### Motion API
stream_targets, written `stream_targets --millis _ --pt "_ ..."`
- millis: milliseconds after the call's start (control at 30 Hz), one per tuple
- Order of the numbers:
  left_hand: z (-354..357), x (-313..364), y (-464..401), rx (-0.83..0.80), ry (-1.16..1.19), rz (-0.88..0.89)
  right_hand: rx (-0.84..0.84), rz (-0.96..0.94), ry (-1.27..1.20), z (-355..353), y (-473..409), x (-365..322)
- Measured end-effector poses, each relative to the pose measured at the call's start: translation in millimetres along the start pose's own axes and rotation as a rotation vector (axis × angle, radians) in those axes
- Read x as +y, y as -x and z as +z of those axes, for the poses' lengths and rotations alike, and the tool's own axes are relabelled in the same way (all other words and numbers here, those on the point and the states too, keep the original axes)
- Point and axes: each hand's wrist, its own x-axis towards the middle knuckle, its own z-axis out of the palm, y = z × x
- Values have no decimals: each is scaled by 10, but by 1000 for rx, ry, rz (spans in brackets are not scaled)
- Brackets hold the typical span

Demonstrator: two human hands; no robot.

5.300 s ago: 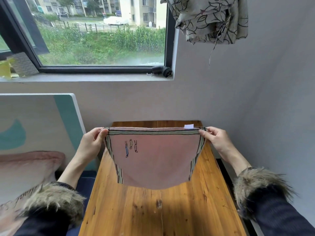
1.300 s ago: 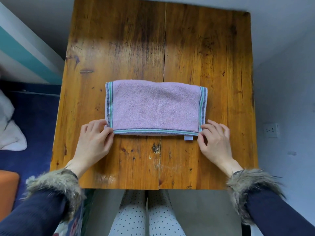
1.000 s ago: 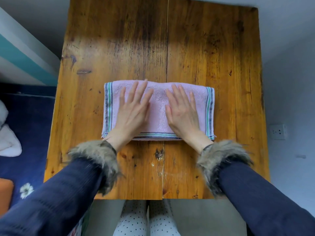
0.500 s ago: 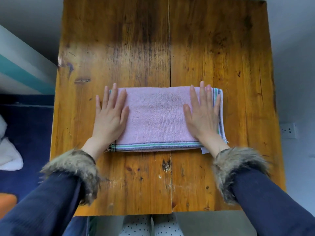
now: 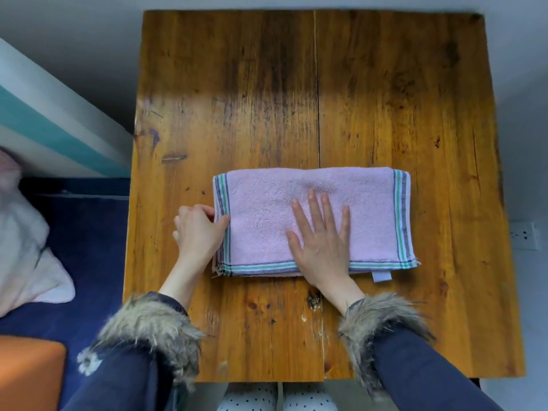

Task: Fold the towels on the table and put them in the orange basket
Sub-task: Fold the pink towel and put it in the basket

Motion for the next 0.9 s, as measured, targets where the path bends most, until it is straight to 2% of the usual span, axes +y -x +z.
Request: stream_targets --millis 167,300,400,533,633,700,833,900 --pt "-115 34 71 -43 134 44 -69 28 31 -21 -3 -14" --pt "-280 48 84 -227 398 -113 -92 32 14 -53 -16 -31" --pt "-412 125 145 -312 464 -88 -118 31 1 -73 -26 -30" --pt "-531 348 351 -258 484 20 -173 -46 -74 -170 -63 71" --pt "-580 683 567 -222 550 80 -123 -117 -305 -402 -33 269" --pt "-549 971 725 -235 587 131 -32 -43 -493 -574 55 478" --pt "-261 1593 1026 -228 531 233 146 263 -759 -780 360 978" --pt "-3 1881 1149 -210 443 287 149 366 -841 -796 502 1216"
